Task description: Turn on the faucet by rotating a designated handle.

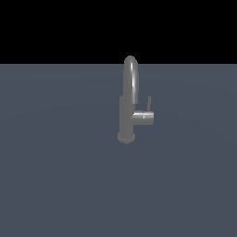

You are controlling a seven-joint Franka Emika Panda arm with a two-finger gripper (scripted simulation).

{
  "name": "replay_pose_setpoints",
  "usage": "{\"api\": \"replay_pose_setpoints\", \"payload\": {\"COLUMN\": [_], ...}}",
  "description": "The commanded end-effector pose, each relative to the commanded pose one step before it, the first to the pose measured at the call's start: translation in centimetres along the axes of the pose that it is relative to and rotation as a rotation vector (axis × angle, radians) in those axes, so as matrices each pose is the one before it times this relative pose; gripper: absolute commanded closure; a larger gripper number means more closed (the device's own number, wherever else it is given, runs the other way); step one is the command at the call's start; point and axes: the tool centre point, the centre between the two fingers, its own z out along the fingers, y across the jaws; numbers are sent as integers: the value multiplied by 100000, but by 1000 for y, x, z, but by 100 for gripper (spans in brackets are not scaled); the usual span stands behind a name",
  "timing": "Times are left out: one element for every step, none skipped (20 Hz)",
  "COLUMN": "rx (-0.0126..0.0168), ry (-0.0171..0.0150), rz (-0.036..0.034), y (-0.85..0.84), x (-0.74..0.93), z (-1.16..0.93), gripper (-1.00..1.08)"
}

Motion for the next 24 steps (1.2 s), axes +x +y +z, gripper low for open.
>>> {"api": "replay_pose_setpoints", "payload": {"rx": [0,0,124,158,223,287,348,413,476,543,609,676,743,812,881,951,1023,1096,1170,1246,1310,1353,1366,1375], "ry": [0,0,-124,-157,-222,-285,-346,-411,-473,-540,-606,-672,-738,-807,-876,-946,-1017,-1088,-1162,-1237,-1300,-1341,-1353,-1362], "rz": [0,0,130,164,232,299,362,430,495,565,634,703,772,844,915,988,1062,1136,1212,1290,1356,1398,1410,1418], "y": [1,-25,27,5,8,11,11,14,15,18,21,23,24,27,29,32,35,37,39,43,44,47,47,47], "x": [0,-1,55,67,95,122,148,176,203,232,260,288,317,346,375,405,436,466,498,530,557,575,580,583], "z": [0,-10,13,5,8,10,11,14,15,18,20,22,24,27,29,31,34,36,38,40,42,43,43,43], "gripper": [108,108,108,108,108,108,108,108,108,108,108,108,108,108,108,108,108,108,108,108,108,108,108,108]}}
